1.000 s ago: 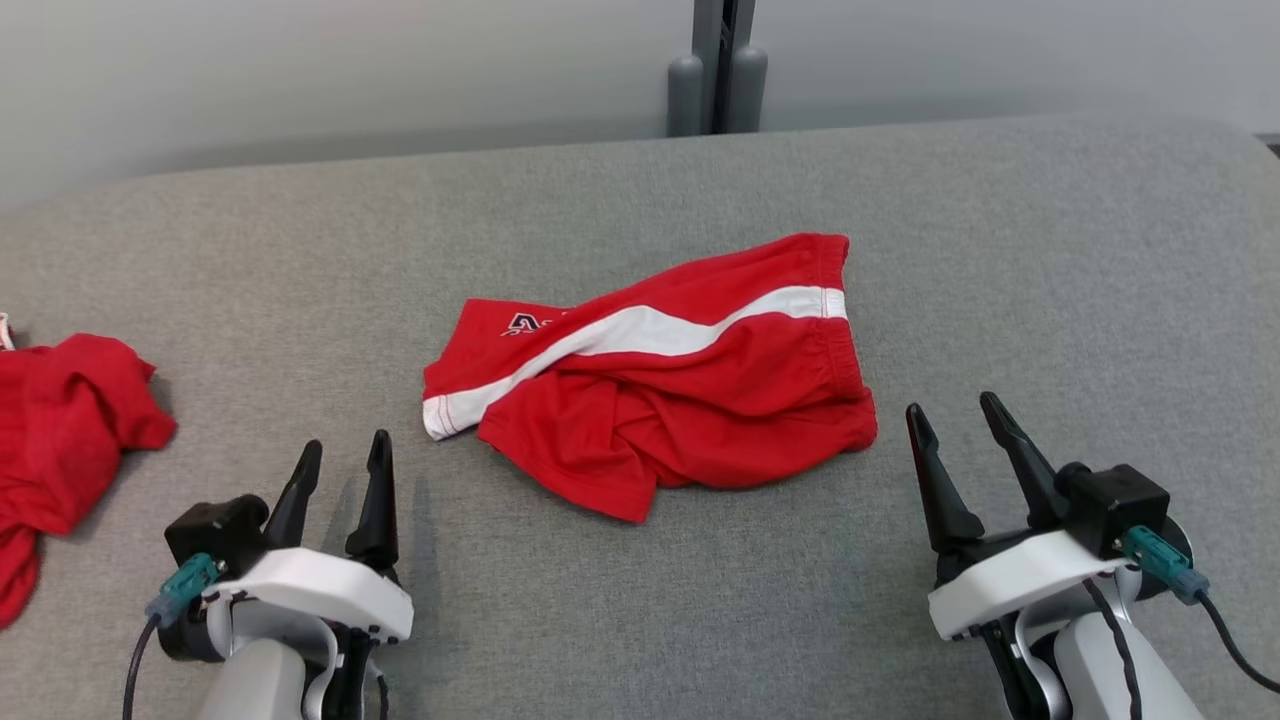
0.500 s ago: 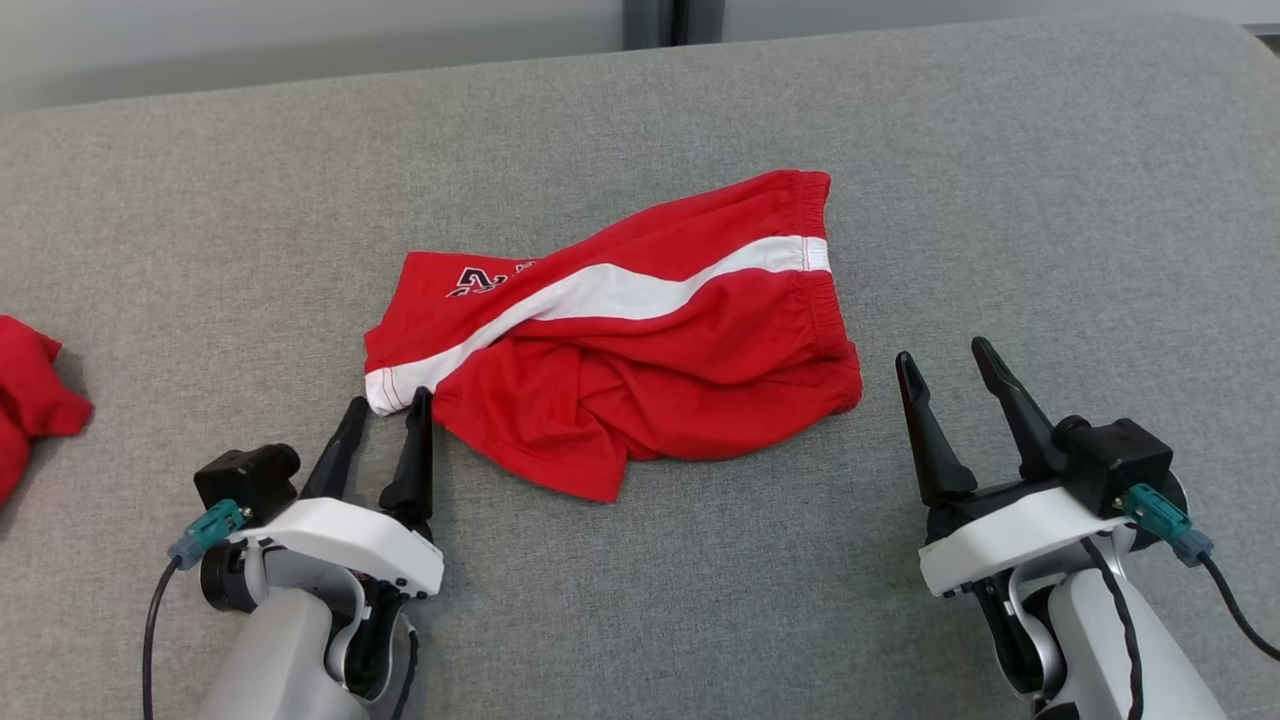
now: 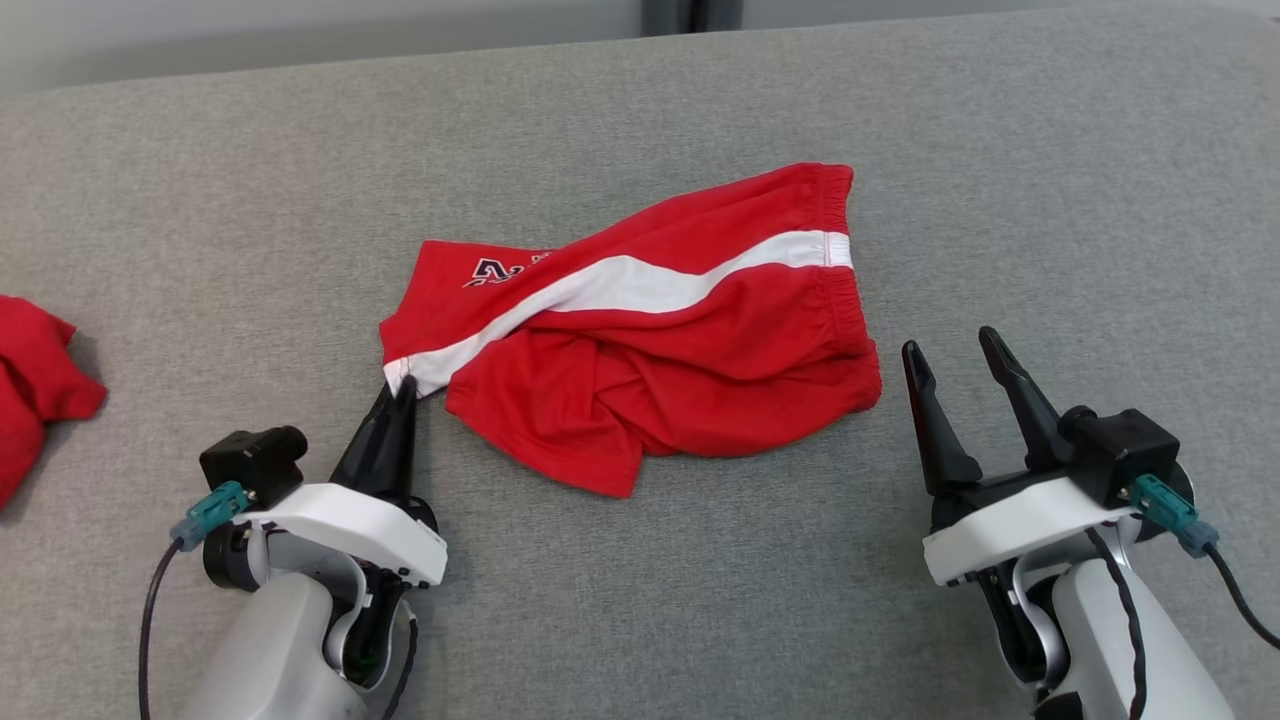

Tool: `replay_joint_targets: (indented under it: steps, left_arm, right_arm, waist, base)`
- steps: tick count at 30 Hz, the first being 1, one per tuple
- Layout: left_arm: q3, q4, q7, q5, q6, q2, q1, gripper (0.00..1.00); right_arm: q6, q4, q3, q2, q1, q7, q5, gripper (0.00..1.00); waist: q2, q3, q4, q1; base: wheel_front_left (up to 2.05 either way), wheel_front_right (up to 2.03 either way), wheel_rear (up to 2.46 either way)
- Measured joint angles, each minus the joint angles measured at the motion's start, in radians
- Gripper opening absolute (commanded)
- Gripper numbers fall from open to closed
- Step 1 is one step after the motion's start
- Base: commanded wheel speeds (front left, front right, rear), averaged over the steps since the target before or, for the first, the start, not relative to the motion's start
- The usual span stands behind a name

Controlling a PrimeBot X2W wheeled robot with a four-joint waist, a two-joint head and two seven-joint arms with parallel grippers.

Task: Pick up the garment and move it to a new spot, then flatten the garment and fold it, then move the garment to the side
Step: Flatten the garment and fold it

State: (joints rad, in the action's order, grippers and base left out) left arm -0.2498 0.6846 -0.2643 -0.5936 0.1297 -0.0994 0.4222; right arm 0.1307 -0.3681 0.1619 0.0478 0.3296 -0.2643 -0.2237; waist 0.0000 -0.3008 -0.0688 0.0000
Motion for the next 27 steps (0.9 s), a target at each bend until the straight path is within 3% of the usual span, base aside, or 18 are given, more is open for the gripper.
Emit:
replay_joint_targets:
  steps: [7,22,27]
  left_arm:
    - [0.008,-0.045,0.000,0.004,0.000,-0.005,0.000,0.00]
    - [-0.002,-0.069,0.000,0.040,0.000,0.013,0.014,0.00]
    - [-0.001,-0.071,0.000,0.048,0.000,0.016,0.015,0.00]
  right_arm:
    - [0.000,-0.043,0.025,0.001,0.076,0.000,-0.047,1.00]
    - [0.000,-0.326,0.152,-0.001,0.327,0.000,-0.490,1.00]
    - [0.000,-0.397,0.212,0.015,0.397,0.026,-0.559,1.00]
  waist:
    - [0.0000,-0.006,0.039,0.0000]
    - [0.0000,-0.052,0.111,0.0000]
    - [0.0000,-0.060,0.116,0.0000]
  base:
    - [0.00,0.00,0.00]
    - [0.00,0.00,0.00]
    - [0.00,0.00,0.00]
